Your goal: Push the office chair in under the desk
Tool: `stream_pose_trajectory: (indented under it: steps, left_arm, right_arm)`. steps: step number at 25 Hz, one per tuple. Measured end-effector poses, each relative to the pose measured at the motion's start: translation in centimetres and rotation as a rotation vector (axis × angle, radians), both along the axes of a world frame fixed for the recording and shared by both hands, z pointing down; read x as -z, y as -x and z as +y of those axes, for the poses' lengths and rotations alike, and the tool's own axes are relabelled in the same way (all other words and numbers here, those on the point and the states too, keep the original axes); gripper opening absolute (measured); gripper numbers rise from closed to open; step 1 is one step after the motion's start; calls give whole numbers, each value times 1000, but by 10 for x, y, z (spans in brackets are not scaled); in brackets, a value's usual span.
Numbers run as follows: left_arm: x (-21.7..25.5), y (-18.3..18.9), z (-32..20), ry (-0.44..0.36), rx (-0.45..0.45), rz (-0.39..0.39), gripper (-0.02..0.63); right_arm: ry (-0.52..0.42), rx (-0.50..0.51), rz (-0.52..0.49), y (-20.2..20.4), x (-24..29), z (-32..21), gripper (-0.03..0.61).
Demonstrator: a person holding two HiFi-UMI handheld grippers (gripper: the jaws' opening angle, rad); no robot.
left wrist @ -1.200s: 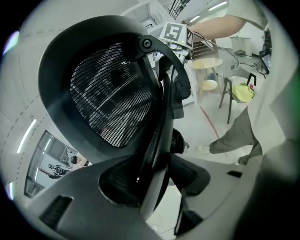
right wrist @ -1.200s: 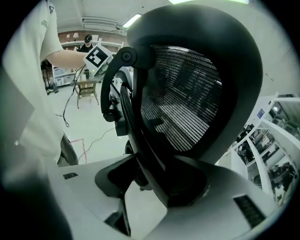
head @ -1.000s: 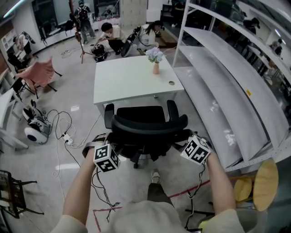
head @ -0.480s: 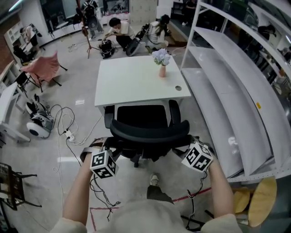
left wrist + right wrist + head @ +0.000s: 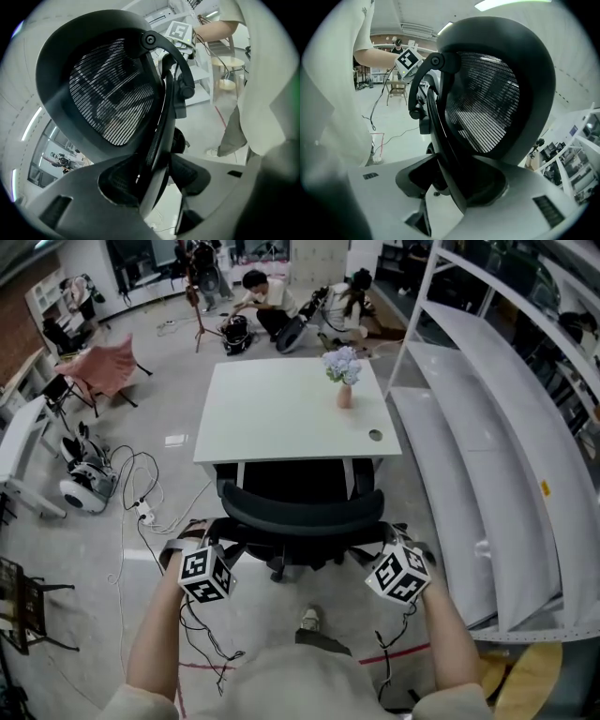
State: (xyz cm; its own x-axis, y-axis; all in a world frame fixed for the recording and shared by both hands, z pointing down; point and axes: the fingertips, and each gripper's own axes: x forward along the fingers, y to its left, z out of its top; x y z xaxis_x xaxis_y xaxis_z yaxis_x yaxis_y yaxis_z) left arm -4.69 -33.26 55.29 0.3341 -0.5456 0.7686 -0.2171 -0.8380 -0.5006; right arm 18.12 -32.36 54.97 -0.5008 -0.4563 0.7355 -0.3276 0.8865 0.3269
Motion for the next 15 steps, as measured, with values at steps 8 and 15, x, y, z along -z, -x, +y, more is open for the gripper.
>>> stream_pose_trajectory:
  steps: [8,15]
  left_arm:
    - [1,-18,-55,8,70,7,212]
    - [0,-31,-99,1,118,8,219]
  right_arm:
    - [-30,46,3,-19,0,-64,189]
    - [-55,63,6,-32,0,-113,192]
